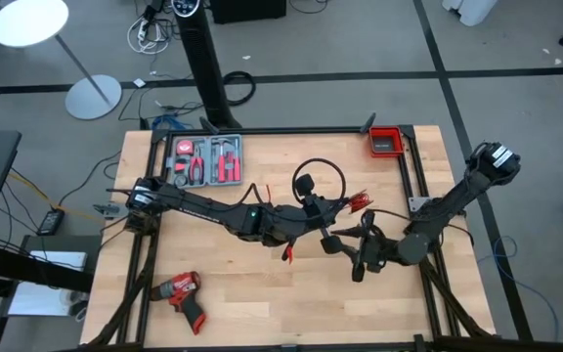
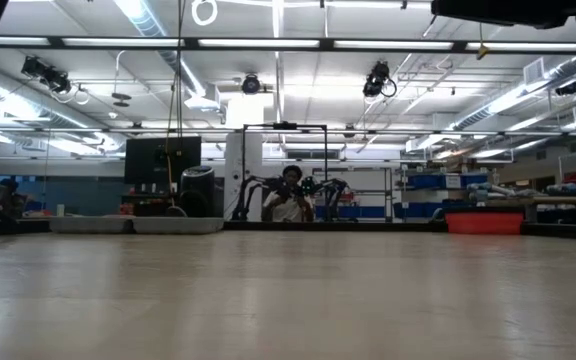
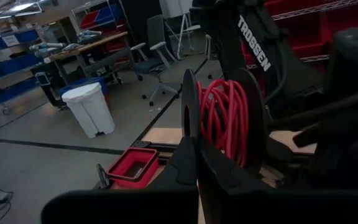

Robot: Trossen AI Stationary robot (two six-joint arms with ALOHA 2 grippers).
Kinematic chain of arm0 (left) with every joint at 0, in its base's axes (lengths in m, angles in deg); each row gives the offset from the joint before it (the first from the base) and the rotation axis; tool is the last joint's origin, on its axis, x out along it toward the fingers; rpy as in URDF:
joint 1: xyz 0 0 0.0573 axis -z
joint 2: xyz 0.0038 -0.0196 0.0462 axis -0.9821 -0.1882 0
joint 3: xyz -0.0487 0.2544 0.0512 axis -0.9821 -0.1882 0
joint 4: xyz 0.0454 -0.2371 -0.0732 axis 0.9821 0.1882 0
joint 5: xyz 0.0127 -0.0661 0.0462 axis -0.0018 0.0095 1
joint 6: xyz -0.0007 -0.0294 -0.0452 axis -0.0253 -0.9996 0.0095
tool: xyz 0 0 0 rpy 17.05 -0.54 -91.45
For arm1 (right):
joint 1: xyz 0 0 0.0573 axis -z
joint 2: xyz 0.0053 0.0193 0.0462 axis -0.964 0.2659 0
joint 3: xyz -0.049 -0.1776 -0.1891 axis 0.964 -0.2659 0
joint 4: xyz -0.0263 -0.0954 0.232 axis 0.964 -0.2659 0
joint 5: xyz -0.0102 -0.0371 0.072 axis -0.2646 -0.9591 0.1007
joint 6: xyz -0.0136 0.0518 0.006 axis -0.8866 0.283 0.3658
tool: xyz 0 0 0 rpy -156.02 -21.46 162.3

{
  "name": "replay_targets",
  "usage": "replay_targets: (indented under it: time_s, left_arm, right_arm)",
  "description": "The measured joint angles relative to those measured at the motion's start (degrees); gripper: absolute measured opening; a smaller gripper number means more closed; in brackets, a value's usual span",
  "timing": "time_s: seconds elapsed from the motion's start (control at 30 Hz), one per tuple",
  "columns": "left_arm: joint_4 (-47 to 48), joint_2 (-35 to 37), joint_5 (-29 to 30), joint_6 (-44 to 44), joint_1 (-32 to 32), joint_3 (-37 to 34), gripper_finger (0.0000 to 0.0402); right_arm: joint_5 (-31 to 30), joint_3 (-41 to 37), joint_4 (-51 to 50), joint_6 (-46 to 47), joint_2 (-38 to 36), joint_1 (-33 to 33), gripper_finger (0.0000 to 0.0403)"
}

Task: Coil cords
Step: Coil the red wire onto the spool

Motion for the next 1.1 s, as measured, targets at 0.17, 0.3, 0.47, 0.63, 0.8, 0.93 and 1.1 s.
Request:
replay_targets:
  time_s: [0.17, 0.3, 0.47, 0.63, 0.8, 0.93, 1.1]
  left_arm:
    - [-0.17, 0.0, 0.0, 0.02, 0.0, 0.0, 0.0]
    - [-0.09, 0.0, 0.0, 0.07, 0.0, 0.0, 0.0]
    - [-0.02, 0.0, 0.0, 0.63, 0.0, 0.0, 0.0]
    - [0.1, 0.0, -0.02, 0.7, 0.08, 0.0, 0.0]
    - [-0.31, 0.0, -0.3, 0.55, 0.68, 0.0, 0.0]
    - [-0.98, 0.0, -1.65, 0.03, 0.89, 0.0, 0.0]
    - [-0.75, 0.0, -1.32, 0.04, 1.78, 0.0, 0.0]
  right_arm:
    - [-0.28, 1.57, 0.19, 0.0, 2.32, 0.97, 0.0122]
    - [-2.52, 2.34, 0.16, -0.12, 3.13, 0.96, 0.0097]
    - [-2.6, 2.39, 0.22, 0.44, 2.96, 0.96, 0.0029]
    - [-5.86, 2.41, -2.92, 1.42, 2.68, -0.05, 0.0006]
    - [-12.13, 2.39, -11.59, 4.51, 0.31, -0.68, 0.0003]
    - [-15.02, 2.39, -16.81, 5.19, -2.09, 1.74, 0.0002]
    - [-21.38, 2.37, -25.51, 4.53, -8.13, 1.88, 0.0001]
